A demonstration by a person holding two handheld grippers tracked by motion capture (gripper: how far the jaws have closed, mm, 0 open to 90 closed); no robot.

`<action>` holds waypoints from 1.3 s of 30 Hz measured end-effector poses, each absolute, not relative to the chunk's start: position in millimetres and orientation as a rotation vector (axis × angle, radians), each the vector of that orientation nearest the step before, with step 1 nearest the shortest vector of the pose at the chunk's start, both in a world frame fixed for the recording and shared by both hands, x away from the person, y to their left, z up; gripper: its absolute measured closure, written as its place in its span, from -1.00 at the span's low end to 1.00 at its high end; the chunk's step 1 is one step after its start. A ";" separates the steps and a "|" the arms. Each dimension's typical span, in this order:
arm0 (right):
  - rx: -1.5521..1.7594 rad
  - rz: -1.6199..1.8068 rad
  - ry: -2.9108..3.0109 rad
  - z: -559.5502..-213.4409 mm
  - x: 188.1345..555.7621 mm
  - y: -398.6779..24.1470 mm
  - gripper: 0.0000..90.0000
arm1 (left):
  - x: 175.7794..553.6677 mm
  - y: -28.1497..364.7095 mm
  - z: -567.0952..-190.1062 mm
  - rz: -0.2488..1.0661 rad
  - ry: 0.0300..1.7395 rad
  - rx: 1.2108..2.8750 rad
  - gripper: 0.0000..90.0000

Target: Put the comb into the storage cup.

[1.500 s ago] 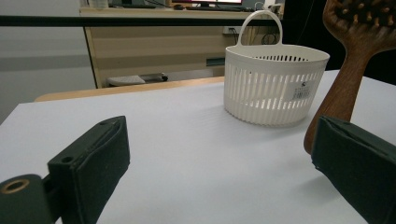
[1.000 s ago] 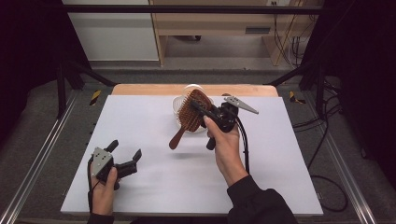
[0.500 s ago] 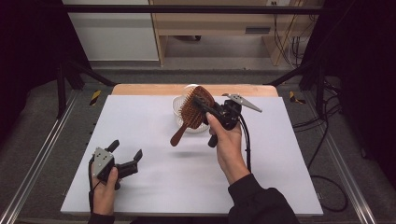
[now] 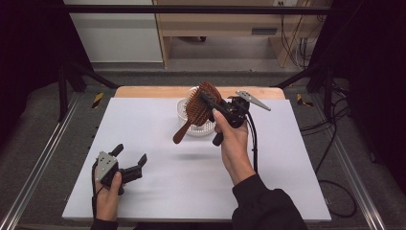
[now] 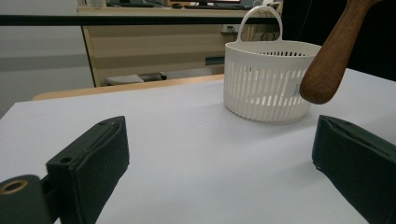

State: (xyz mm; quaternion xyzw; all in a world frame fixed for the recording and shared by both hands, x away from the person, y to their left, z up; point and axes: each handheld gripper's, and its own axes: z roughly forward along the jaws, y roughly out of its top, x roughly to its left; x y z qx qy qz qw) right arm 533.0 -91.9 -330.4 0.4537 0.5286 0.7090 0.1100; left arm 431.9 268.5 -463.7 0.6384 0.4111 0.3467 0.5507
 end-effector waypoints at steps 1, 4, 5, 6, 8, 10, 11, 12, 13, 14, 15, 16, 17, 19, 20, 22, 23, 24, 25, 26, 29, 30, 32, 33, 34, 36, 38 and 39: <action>1.333 2.083 1.552 -329.6 533.3 -92.2 0.14 | 431.6 268.3 -463.6 0.823 0.971 1.514 -0.91; 1.341 2.073 1.549 -328.2 535.2 -93.5 0.14 | 431.7 268.6 -463.2 0.825 0.969 1.509 -0.91; 1.344 2.071 1.549 -327.8 536.0 -94.4 0.14 | 432.1 268.7 -463.4 0.821 0.973 1.504 -0.91; 1.347 2.072 1.546 -326.9 536.4 -95.1 0.14 | 432.3 268.9 -464.0 0.820 0.975 1.510 -0.91; 1.346 2.072 1.540 -325.2 537.9 -96.1 0.14 | 432.0 268.7 -464.7 0.822 0.976 1.511 -0.91; 1.349 2.075 1.531 -323.3 540.1 -96.6 0.14 | 431.8 269.0 -464.7 0.822 0.977 1.510 -0.91; 1.346 2.077 1.525 -322.8 540.9 -96.5 0.14 | 431.6 269.4 -464.5 0.821 0.979 1.507 -0.91; 1.351 2.076 1.521 -321.8 542.0 -96.3 0.14 | 431.4 269.7 -464.4 0.821 0.979 1.506 -0.91; 1.353 2.079 1.517 -321.0 542.6 -95.9 0.14 | 431.4 270.4 -464.3 0.825 0.977 1.509 -0.91; 1.355 2.078 1.513 -319.8 543.3 -95.2 0.14 | 431.5 270.8 -464.4 0.825 0.979 1.510 -0.91; 1.356 2.076 1.507 -318.6 544.2 -94.5 0.14 | 431.7 270.9 -464.5 0.824 0.982 1.508 -0.91; 1.356 2.077 1.502 -317.3 545.0 -94.1 0.14 | 431.7 270.7 -464.5 0.824 0.982 1.506 -0.91; 1.356 2.080 1.493 -315.7 545.8 -93.7 0.14 | 431.5 270.4 -464.2 0.826 0.978 1.506 -0.91; 1.361 2.083 1.477 -312.6 547.6 -93.3 0.14 | 432.0 270.0 -463.9 0.827 0.978 1.503 -0.91; 1.359 2.084 1.471 -309.9 549.7 -92.9 0.14 | 432.4 270.0 -464.2 0.827 0.980 1.503 -0.91; 1.358 2.084 1.459 -306.7 552.9 -92.6 0.14 | 432.3 270.7 -464.4 0.829 0.982 1.505 -0.91; 1.358 2.081 1.456 -305.5 554.3 -92.4 0.14 | 432.0 271.2 -464.1 0.832 0.982 1.499 -0.91; 1.358 2.079 1.446 -304.1 556.8 -92.5 0.14 | 431.8 271.6 -464.0 0.832 0.982 1.499 -0.91; 1.360 2.076 1.439 -303.6 558.2 -92.7 0.14 | 431.6 272.3 -464.1 0.833 0.985 1.502 -0.91; 1.367 2.081 1.425 -302.6 560.9 -92.8 0.14 | 431.7 272.8 -464.2 0.833 0.985 1.501 -0.91; 1.372 2.075 1.398 -300.6 567.5 -94.4 0.14 | 432.3 273.3 -464.5 0.831 0.987 1.499 -0.91; 1.372 2.071 1.393 -299.9 569.0 -94.9 0.14 | 432.7 273.4 -464.8 0.829 0.990 1.495 -0.91; 1.372 2.071 1.369 -297.8 574.0 -96.4 0.14 | 432.8 274.4 -464.9 0.831 0.993 1.496 -0.91; 1.377 2.072 1.361 -296.8 576.4 -97.2 0.14 | 432.7 274.8 -464.9 0.831 0.993 1.494 -0.91; 1.382 2.072 1.348 -295.9 578.5 -97.7 0.14 | 432.8 274.9 -464.8 0.830 0.992 1.492 -0.91; 1.383 2.068 1.330 -294.3 582.0 -98.6 0.14 | 433.1 275.9 -464.7 0.836 0.991 1.496 -0.91; 1.382 2.064 1.311 -293.1 586.0 -99.0 0.14 | 433.7 276.8 -464.5 0.835 0.993 1.488 -0.91; 1.383 2.065 1.302 -292.5 587.9 -99.3 0.14 | 434.1 277.5 -464.5 0.833 0.994 1.487 -0.91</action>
